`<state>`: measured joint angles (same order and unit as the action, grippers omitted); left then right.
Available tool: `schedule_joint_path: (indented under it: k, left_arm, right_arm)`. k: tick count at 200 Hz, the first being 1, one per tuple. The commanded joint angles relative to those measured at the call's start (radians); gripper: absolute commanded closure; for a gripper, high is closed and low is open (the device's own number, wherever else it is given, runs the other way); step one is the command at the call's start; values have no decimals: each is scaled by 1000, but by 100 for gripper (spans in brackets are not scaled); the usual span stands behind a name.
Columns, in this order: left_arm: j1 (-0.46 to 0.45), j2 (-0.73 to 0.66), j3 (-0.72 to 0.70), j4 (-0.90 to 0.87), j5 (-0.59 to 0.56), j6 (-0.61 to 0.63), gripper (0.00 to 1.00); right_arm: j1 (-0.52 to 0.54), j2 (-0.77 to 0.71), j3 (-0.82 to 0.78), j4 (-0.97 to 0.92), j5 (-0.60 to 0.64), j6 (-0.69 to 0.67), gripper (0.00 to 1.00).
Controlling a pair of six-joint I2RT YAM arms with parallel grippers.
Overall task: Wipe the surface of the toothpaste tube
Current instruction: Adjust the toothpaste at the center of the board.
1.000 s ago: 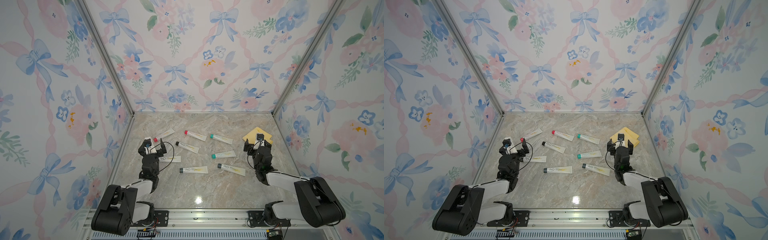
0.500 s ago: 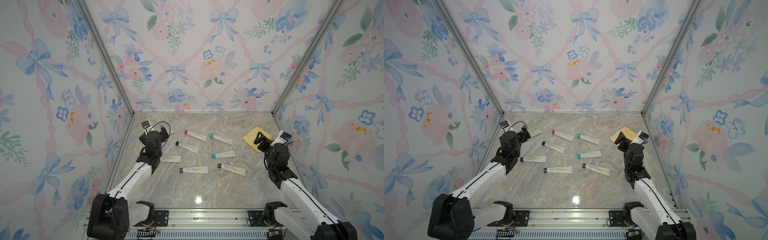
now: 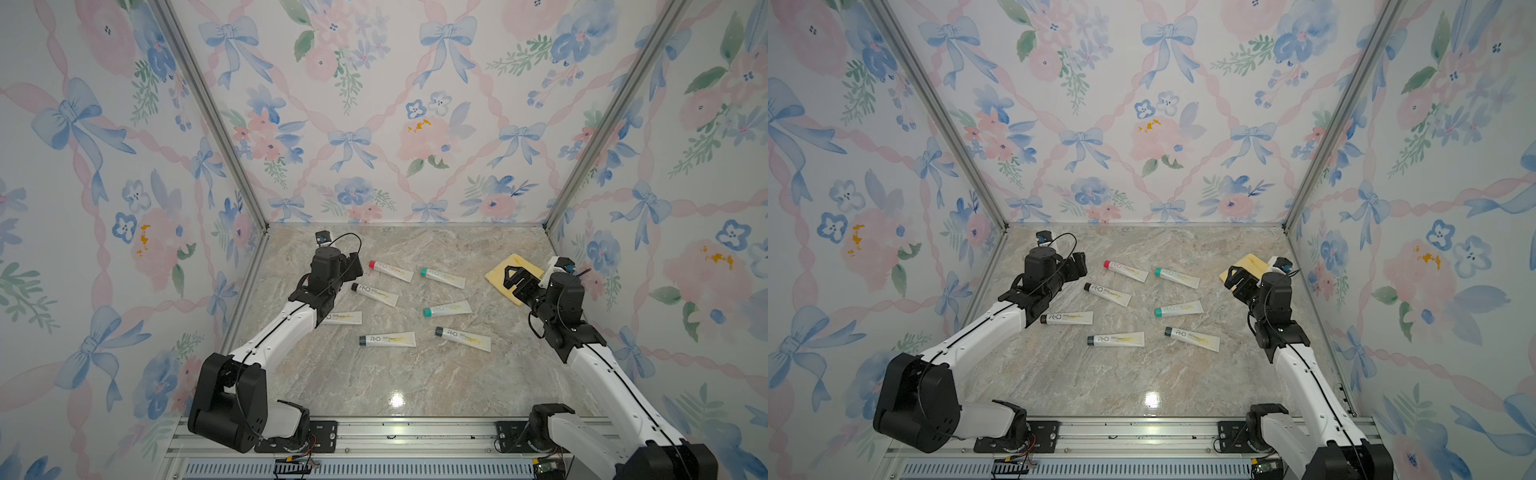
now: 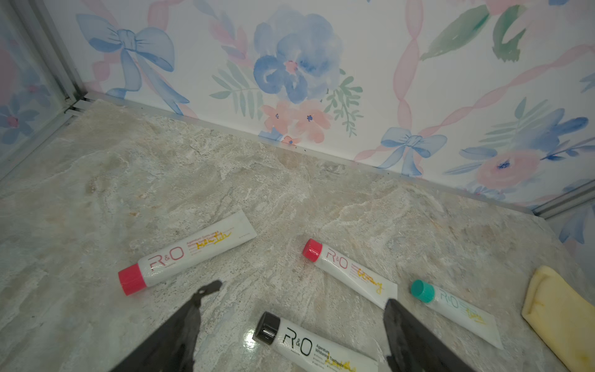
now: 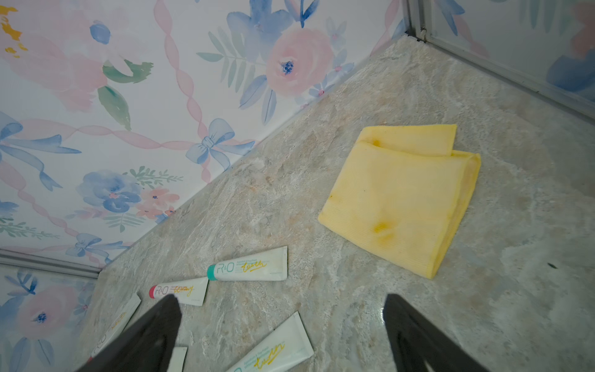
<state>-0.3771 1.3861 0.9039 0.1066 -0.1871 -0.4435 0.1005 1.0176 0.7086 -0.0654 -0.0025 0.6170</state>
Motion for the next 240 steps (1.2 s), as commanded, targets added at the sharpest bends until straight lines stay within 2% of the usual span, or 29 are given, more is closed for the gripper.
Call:
schedule_joint_path:
  k: [1,38,76,111,143,181,240]
  left_arm:
    - [-128,61,11,-32,35,81,10]
    - [-334,143,14,-26,5,148,8]
    - [-434,269,57,-15,126,218,10]
    - [-501,415,152,-17,225,261,8]
    - [-522,509,229,-19,291,279,8]
    - [-522,553,248,-24,383,309,7]
    - [-529,606,259,-63,429,338,7]
  right_arm:
    - [59,73,69,-200,-12,-92,1]
    - [80,180,166,-355,9,-114,1]
    - [79,200,172,-384,17,-108,1]
    - [79,190,170,-401,25,-117,1]
    - [77,187,167,-412,37,-126,1]
    - [75,191,164,-409,39,-127,1]
    - [74,215,160,-401,37,-126,1]
